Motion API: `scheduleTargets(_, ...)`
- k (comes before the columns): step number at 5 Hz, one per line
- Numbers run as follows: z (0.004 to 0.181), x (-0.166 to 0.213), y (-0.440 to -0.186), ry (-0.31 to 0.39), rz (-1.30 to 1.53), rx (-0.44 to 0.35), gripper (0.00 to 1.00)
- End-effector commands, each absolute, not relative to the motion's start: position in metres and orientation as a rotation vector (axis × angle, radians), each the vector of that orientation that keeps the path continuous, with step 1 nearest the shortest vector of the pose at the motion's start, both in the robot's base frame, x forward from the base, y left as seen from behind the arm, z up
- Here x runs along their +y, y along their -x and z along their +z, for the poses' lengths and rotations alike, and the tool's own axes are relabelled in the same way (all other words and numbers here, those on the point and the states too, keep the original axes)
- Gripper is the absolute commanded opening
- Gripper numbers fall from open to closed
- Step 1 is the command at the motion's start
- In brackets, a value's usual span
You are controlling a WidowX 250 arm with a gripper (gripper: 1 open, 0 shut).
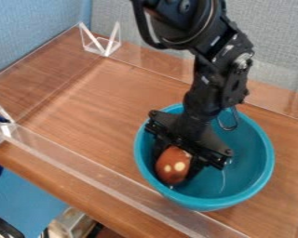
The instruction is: Remove the mushroom from inside the blue bowl and put it on the table
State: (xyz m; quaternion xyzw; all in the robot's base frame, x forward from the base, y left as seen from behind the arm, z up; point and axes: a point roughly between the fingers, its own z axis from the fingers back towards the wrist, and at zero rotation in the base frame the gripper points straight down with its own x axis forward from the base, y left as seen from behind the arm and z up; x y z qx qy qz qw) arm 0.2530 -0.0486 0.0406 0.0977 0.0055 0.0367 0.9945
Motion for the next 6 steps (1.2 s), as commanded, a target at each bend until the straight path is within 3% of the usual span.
scheduleTargets(1,0.057,-0.045,-0.264,-0.173,0.114,-0.048,0.0)
scheduleTargets(3,0.058,-0.042,-0.265,-0.17,0.15,-0.049,0.0)
scheduleTargets(6,0.076,-0.04,-0.266,-0.138,0.18,-0.083,0.0)
